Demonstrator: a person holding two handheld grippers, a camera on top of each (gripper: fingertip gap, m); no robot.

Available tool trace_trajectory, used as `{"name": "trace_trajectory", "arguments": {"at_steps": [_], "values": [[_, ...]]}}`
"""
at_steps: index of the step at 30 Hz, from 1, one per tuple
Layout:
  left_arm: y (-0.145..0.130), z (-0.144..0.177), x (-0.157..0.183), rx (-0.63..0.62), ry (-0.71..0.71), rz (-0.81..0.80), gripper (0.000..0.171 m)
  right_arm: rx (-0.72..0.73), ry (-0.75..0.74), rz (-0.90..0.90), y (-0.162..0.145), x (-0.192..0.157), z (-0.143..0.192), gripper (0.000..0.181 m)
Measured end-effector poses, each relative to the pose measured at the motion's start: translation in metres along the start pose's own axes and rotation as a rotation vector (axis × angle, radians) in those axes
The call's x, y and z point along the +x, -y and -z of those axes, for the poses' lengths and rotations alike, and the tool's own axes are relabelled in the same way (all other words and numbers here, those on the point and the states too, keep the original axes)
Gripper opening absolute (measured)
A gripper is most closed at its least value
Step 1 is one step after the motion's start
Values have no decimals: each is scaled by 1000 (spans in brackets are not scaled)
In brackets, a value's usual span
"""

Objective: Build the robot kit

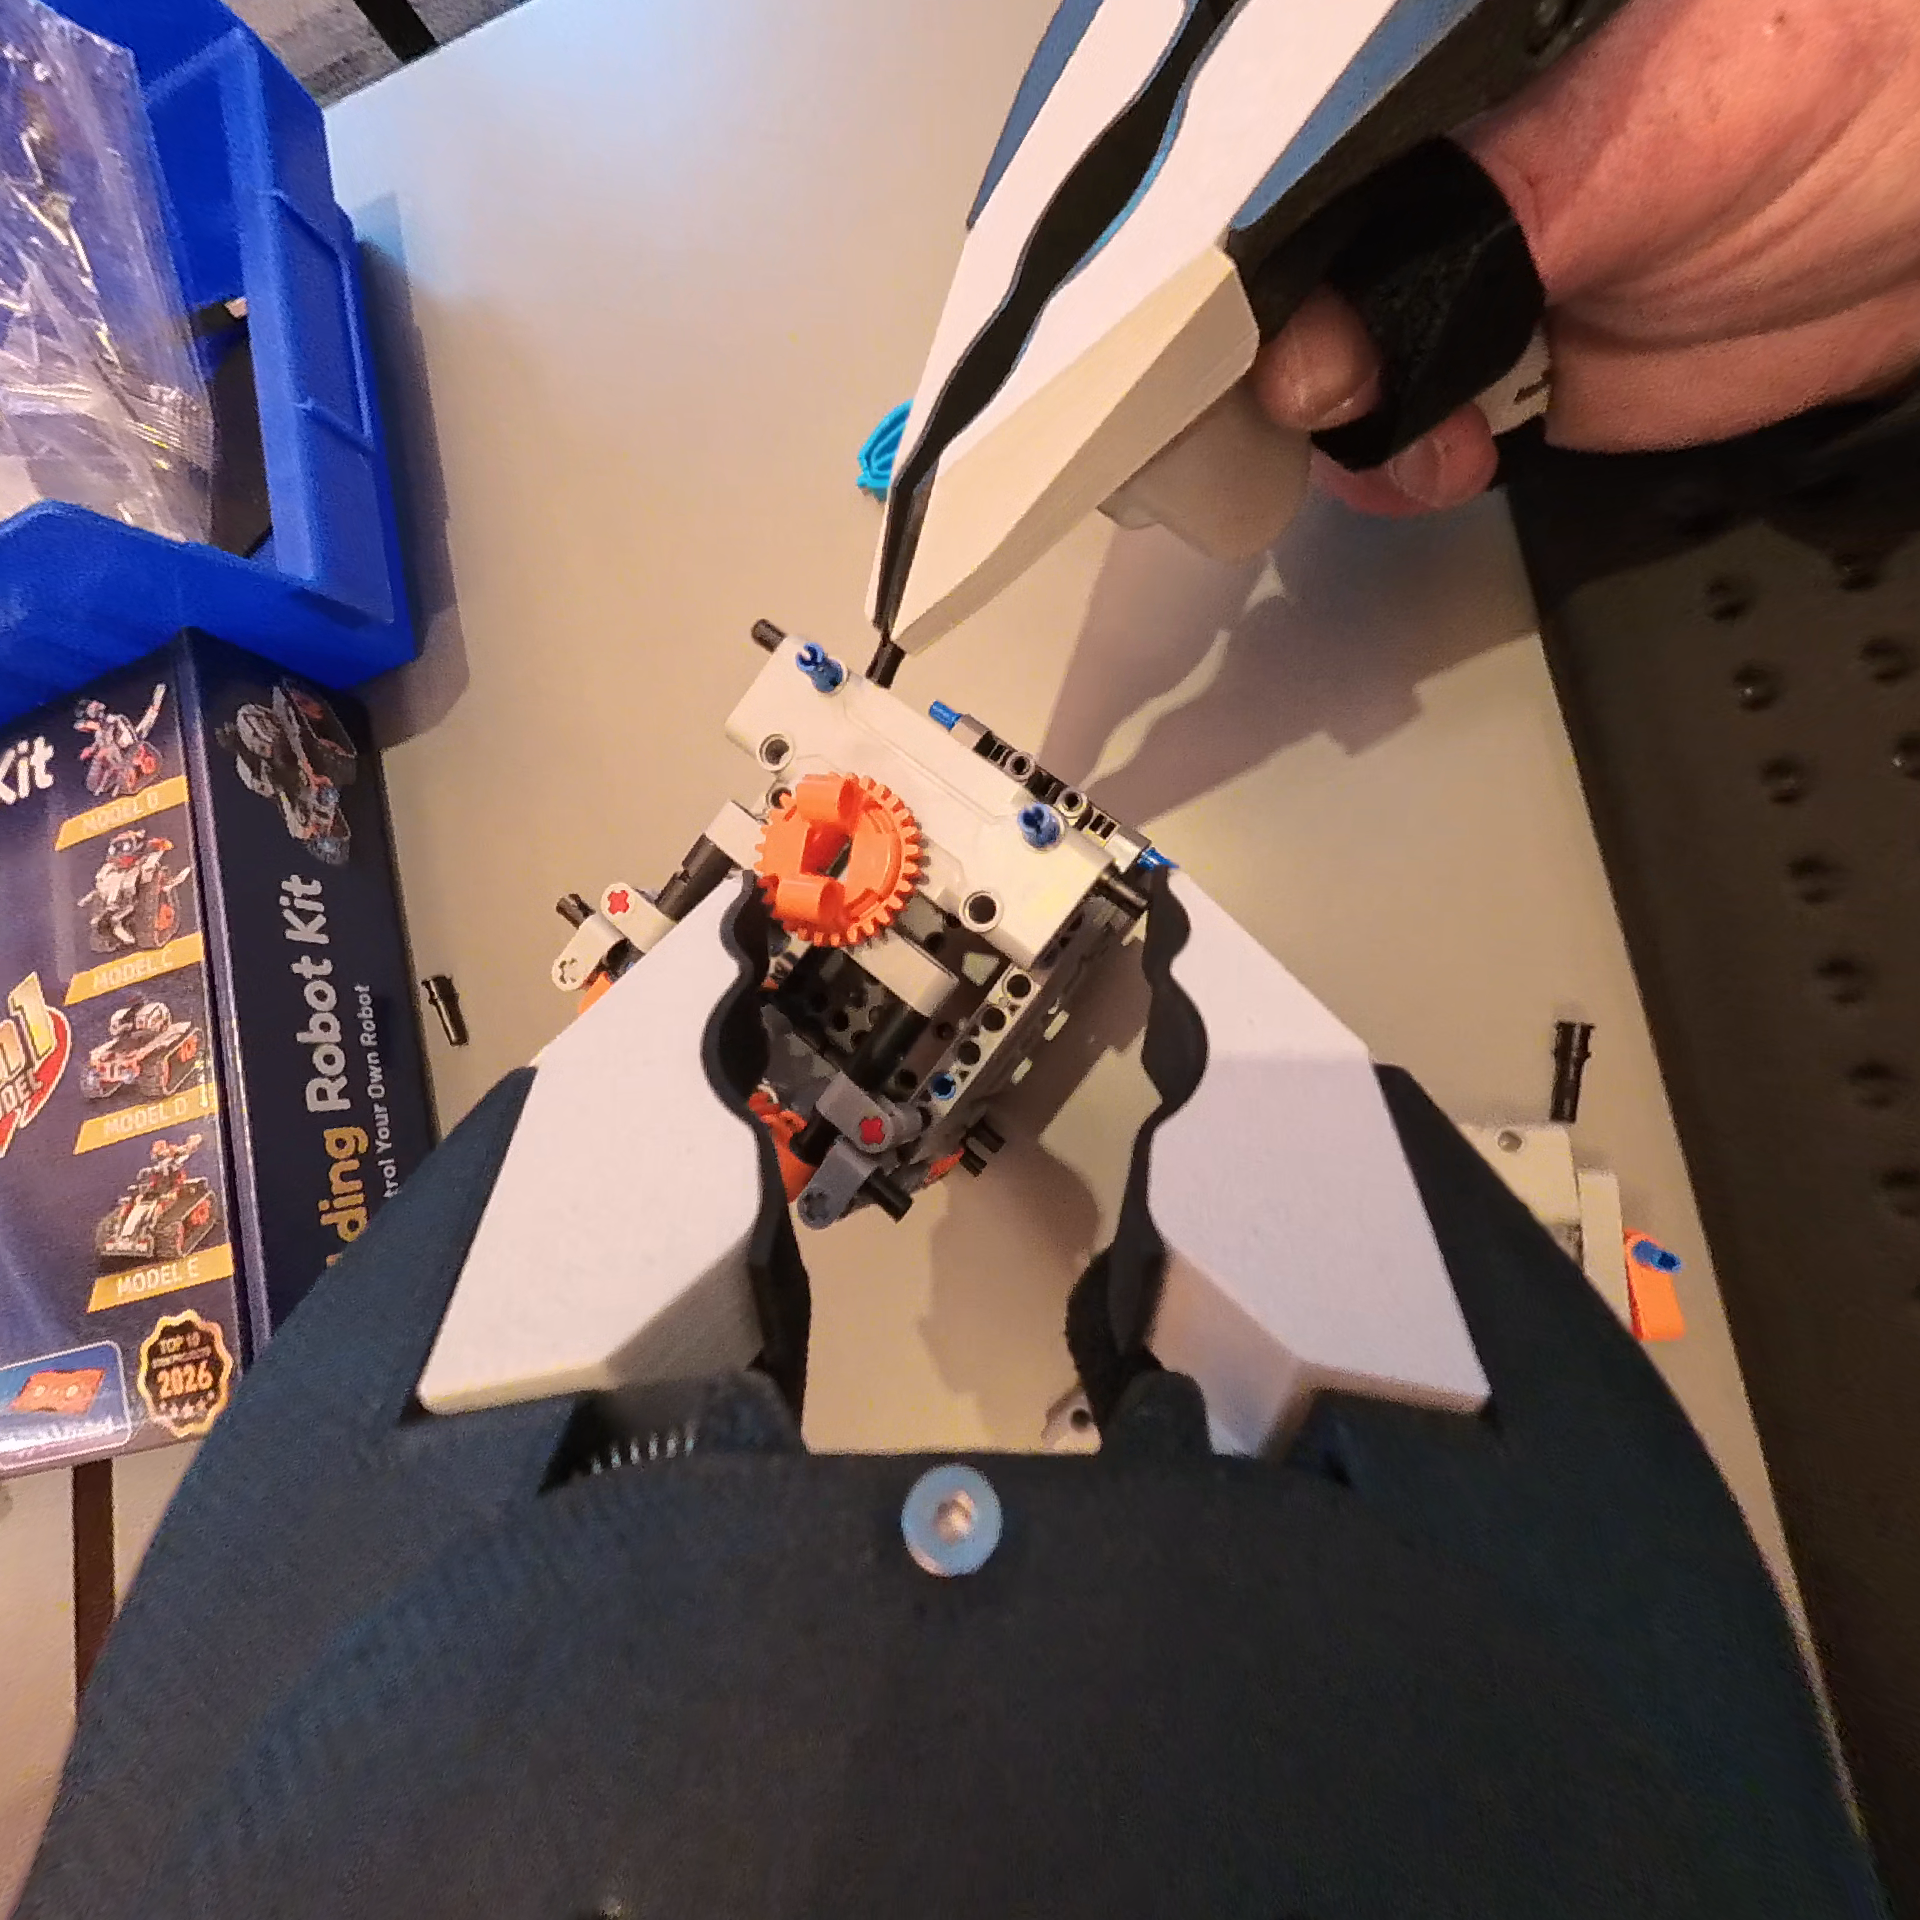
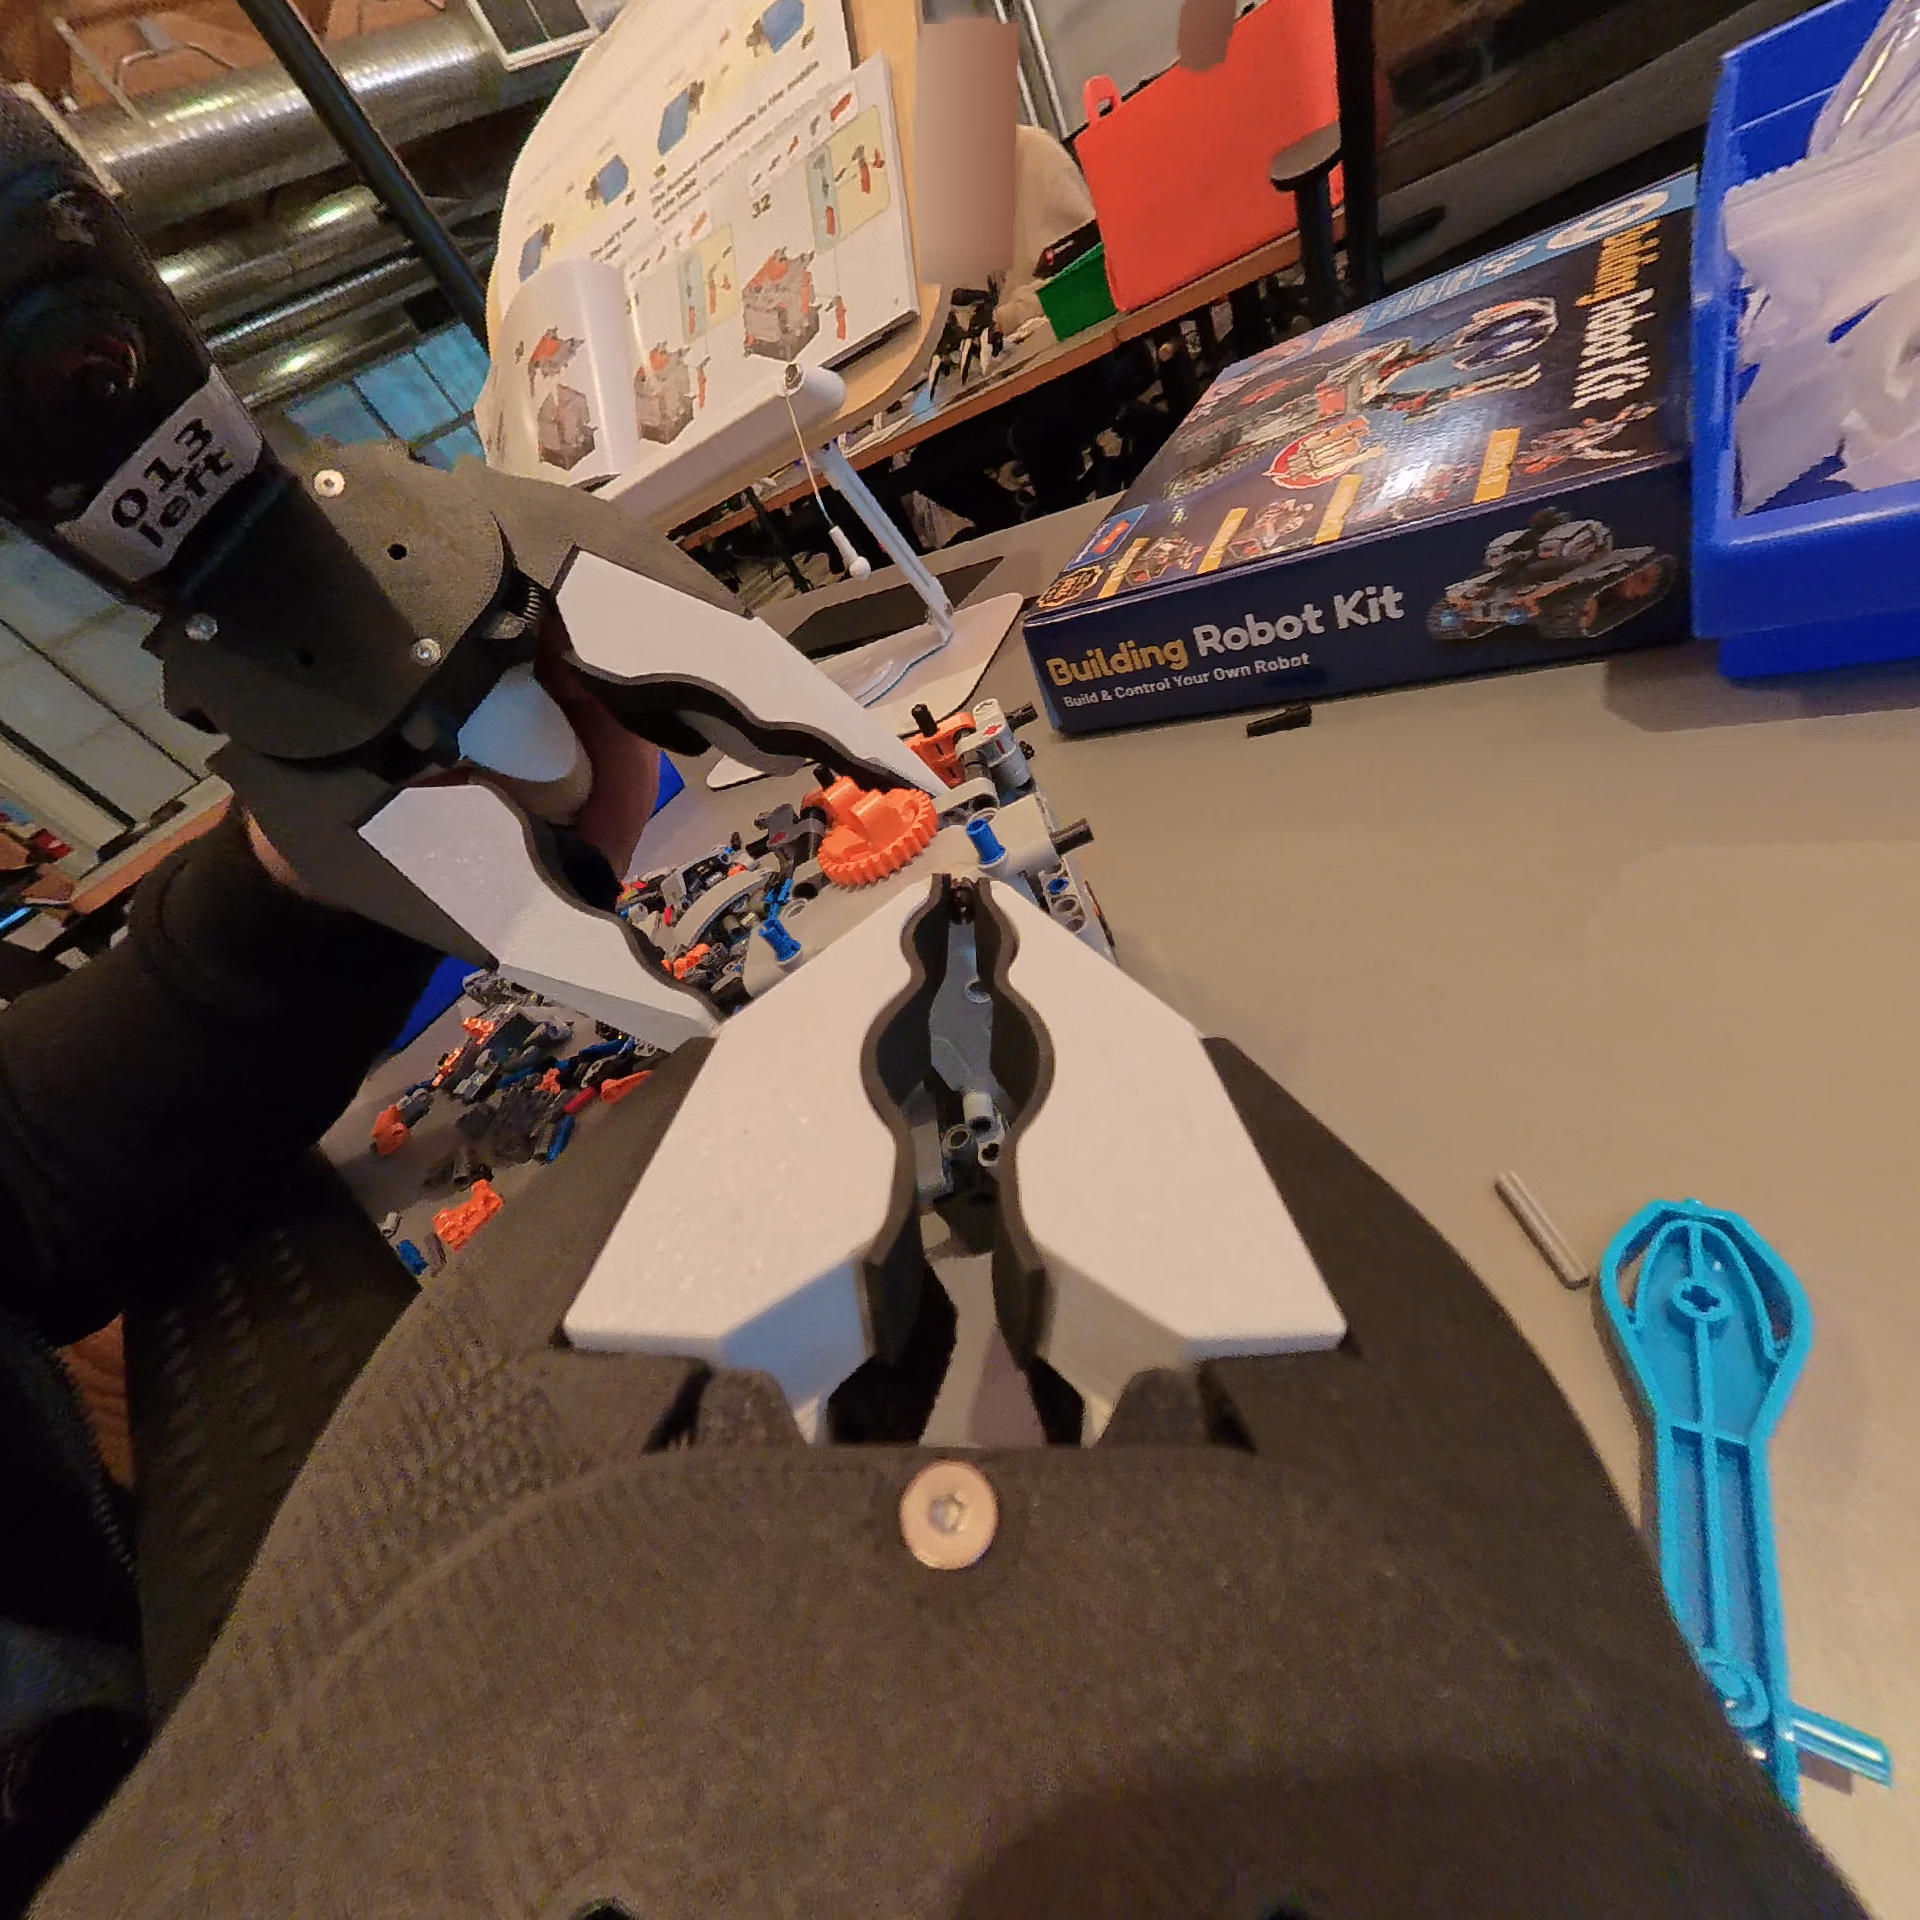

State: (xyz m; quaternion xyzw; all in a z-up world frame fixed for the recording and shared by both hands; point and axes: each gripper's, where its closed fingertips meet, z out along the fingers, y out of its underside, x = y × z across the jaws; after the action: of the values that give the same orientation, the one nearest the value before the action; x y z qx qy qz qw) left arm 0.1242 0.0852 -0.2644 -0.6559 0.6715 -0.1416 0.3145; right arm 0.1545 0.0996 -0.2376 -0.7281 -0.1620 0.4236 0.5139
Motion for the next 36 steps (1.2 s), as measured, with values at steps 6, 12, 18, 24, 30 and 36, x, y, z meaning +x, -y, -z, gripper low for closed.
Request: {"name": "trace_trajectory", "arguments": {"at_steps": [6, 12, 18, 24, 30, 36], "values": [[5, -4, -2, 20, 17, 78, 71, 15, 2, -40, 0, 5, 2, 2], [7, -6, -1, 37, 24, 84, 70, 23, 0, -63, 0, 9, 2, 2], [6, -6, -4, 49, 44, 103, 70, 59, 24, -149, 1, 10, -2, 1], [6, -7, -8, 64, 77, 144, 70, 118, 47, -273, 3, 14, -6, 1], [6, -8, -11, 69, 98, 163, 70, 161, 47, -332, 4, 16, -9, 1], [5, -7, -11, 68, 95, 164, 70, 152, 37, -319, 3, 15, -12, 1]]}}
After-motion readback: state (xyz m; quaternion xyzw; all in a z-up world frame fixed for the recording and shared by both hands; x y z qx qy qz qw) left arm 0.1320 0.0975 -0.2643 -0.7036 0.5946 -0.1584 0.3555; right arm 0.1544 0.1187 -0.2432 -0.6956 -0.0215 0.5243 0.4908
